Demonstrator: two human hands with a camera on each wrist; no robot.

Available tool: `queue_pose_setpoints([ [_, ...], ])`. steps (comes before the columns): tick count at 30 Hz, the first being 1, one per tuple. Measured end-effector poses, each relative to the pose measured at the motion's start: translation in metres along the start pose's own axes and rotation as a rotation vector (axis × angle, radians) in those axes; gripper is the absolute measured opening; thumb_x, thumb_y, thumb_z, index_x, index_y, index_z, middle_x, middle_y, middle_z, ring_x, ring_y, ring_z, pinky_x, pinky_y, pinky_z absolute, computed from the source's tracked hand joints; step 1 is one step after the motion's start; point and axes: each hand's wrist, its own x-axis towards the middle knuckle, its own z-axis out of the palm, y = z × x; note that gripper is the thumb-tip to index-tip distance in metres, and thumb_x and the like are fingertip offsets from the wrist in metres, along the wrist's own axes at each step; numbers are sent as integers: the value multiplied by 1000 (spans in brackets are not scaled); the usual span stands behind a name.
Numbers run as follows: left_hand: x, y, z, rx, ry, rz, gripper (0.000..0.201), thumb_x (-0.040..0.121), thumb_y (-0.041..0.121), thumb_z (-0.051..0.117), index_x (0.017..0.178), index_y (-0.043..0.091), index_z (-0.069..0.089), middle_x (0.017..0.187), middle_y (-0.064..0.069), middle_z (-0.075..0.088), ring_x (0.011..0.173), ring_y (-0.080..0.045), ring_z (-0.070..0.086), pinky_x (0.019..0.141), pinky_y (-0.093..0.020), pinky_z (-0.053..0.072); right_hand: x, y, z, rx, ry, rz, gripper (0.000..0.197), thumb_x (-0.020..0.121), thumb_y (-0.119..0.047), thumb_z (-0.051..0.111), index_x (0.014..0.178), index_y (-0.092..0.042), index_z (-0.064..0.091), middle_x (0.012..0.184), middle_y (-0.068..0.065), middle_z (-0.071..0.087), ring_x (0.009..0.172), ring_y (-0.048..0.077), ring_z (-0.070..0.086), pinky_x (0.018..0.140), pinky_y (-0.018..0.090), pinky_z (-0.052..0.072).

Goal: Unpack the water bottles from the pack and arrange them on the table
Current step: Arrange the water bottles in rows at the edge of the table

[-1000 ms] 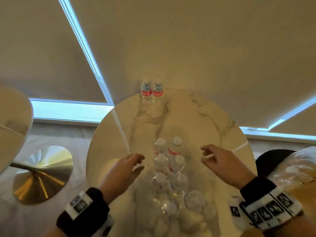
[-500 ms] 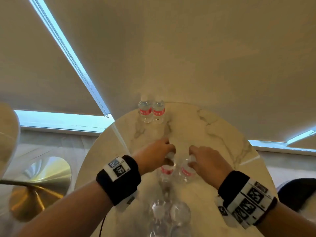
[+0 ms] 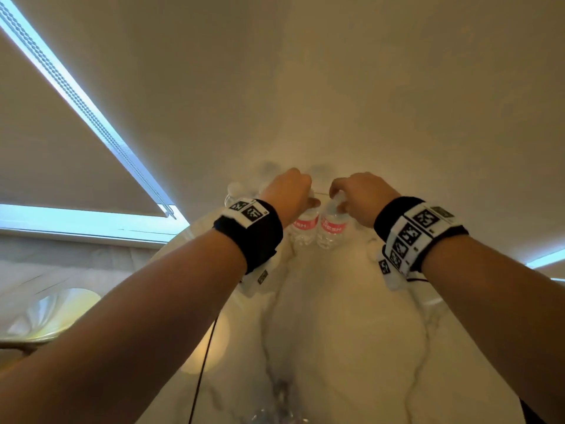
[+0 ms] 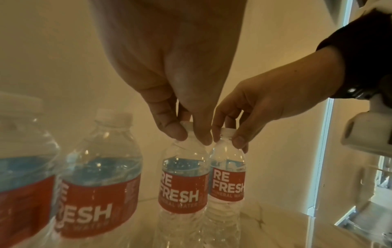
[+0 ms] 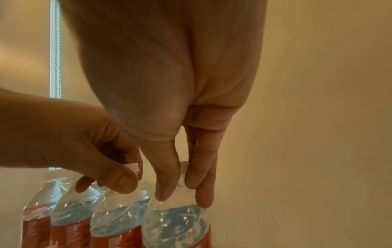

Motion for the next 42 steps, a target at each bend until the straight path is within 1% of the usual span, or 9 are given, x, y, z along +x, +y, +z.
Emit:
queue_pose_setpoints([
  [7,10,-17,2,36,20,-6,46,102,38,70,122,-3,68,116,-22,63,112,-43,67,80,-37,39,16,-10,-1,-29,-14,-68,28,89,-14,65,116,-18,64,94,9,60,91,32,62,69,30,35],
  [20,-58,-9,-13,30,90,-41,51,107,44,61,137,2,62,130,-18,63,116,-36,67,93,-37,51,-44,-22,-7,145,14,52,65,82,-35,73,138,-26,41,117,10,63,100,30,62,77,34,45],
  [23,-117,-10,-7,-127,166,43,38,107,37,62,130,8,70,121,-12,70,98,-25,67,95,-38,55,-104,-47,-9,255,-41,-22,46,84,-39,72,125,-26,57,110,-1,66,88,17,63,76,32,47],
  [27,-217,-16,9,-232,71,167,24,105,35,67,119,19,79,95,10,67,67,7,50,77,-16,42,-192,-76,9,351,-187,-159,28,83,-46,70,108,-34,66,95,-12,66,78,6,64,78,35,55],
  [31,-307,-24,27,-321,-147,195,27,100,50,68,117,33,80,102,9,76,77,0,62,73,-1,42,-258,-100,31,382,-386,-267,38,78,-58,68,110,-36,65,95,-13,63,79,5,64,77,29,54],
  [34,-347,-25,50,-331,-304,182,44,89,66,70,126,42,72,113,21,61,88,0,63,86,-15,54,-283,-110,55,287,-536,-325,47,78,-56,68,120,-40,55,104,-11,53,85,10,61,82,32,52],
  [36,-355,-22,66,-270,-346,146,44,91,59,75,131,43,67,118,23,48,92,-2,59,92,-24,57,-285,-113,70,224,-482,-339,41,83,-46,66,121,-39,52,103,-9,48,85,12,58,79,31,48],
  [39,-339,-20,72,-235,-280,117,32,101,35,73,133,32,68,131,6,54,89,-6,55,86,-17,46,-268,-113,72,186,-352,-326,30,86,-39,63,115,-35,57,91,-13,42,81,11,54,71,24,40],
  [42,-302,-29,53,-224,-242,76,34,103,27,69,137,25,67,137,-3,57,109,-19,63,94,-23,46,-229,-106,59,165,-293,-230,29,85,-38,66,113,-34,60,89,-10,48,84,13,54,72,25,41],
])
